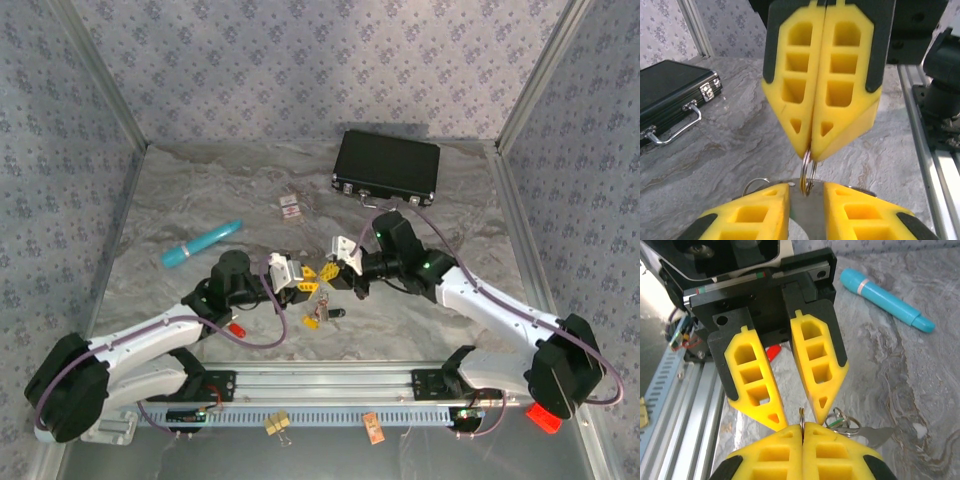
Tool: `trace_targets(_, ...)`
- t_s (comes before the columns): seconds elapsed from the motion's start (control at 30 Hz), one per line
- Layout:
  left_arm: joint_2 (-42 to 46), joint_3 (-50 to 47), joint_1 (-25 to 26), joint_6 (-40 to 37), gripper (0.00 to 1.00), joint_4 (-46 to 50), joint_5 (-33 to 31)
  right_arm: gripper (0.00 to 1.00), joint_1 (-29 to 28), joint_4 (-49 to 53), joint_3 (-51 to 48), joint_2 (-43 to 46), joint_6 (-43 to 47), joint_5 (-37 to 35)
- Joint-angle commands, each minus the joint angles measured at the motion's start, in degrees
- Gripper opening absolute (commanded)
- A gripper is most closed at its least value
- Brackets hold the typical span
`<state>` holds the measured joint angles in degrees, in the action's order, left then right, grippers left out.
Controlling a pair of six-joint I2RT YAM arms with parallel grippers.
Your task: Put the keys on the keyring
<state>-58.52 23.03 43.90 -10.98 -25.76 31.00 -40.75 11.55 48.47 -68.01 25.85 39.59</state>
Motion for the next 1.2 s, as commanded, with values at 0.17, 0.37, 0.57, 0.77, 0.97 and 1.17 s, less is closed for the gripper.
trace_targets(0.17,2.3,4.5,0.3,-4.2,0.21,8.3,0.2,0.0,-3.6,18.0,11.1,-4.1,10.3,-8.2)
trace_targets(0.37,2.1,5.4,0.3,-4.6,0.16,9.2,1.3,0.0,-6.1,22.6,15.9,-7.1,13.5,-11.5)
trace_targets(0.57,2.0,5.4,0.2,-5.3,0.02,9.9,1.9,0.05,-5.7,20.9,15.1,-5.8,12.2,-9.9)
trace_targets(0.77,2.4,3.2,0.2,-3.8,0.0,4.9,1.1,0.29,0.2,5.5,3.2,2.1,2.2,-1.9)
trace_targets(0.97,2.5,0.0,0.3,-1.8,0.0,-3.2,0.0,0.31,-0.2,-3.8,-3.9,3.9,-2.2,-0.8)
trace_targets(1.17,2.3,-0.7,0.3,-0.4,0.0,-5.3,1.5,0.3,-0.4,-6.7,-4.2,2.1,-2.6,0.6)
